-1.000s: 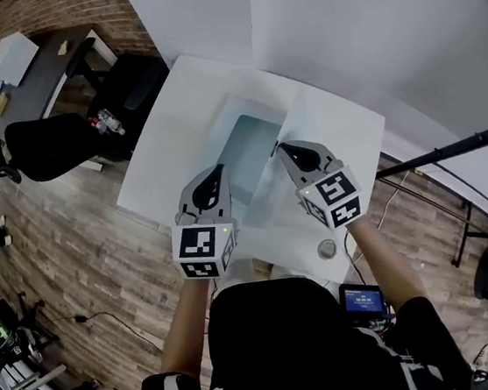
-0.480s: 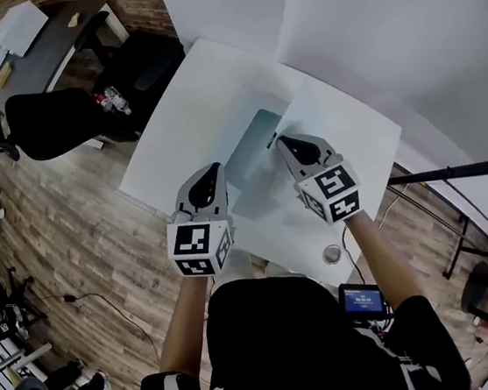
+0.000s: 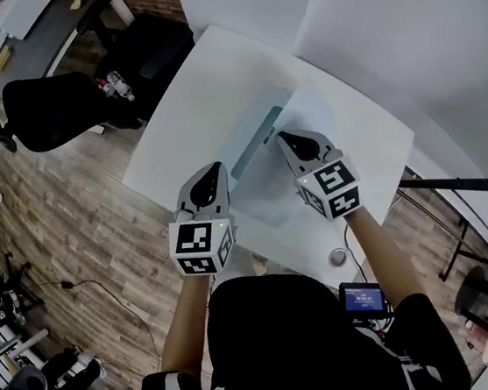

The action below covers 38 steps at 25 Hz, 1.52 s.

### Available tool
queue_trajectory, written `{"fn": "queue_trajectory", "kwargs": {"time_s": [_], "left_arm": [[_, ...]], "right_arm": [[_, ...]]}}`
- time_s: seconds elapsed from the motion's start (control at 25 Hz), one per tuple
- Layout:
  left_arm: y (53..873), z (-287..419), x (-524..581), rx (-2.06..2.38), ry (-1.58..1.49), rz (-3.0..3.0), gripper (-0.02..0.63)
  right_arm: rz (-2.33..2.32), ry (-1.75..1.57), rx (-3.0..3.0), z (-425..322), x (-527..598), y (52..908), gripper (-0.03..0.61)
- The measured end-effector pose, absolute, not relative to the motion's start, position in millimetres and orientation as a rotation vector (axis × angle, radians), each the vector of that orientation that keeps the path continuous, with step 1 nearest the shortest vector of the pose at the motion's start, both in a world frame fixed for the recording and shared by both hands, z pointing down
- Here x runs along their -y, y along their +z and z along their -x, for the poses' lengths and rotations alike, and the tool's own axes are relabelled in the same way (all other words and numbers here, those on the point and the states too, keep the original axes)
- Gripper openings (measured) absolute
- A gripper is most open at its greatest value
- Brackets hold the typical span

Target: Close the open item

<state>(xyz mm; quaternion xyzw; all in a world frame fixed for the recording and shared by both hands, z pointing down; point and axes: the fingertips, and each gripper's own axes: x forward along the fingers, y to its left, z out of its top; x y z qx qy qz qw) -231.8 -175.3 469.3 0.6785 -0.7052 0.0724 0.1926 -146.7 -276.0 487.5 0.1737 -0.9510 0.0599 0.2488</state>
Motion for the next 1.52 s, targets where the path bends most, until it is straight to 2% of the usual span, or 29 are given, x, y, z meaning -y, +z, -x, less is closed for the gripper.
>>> {"fn": "queue_trajectory", "kwargs": {"time_s": [1.52], "left_arm": [[561.8,289.3,185.2,1.906,0.223,-1.684,0.011]], "right_arm": [[-0.362,0.299,2.467,216.2,297.7,580.8,0.038]]}}
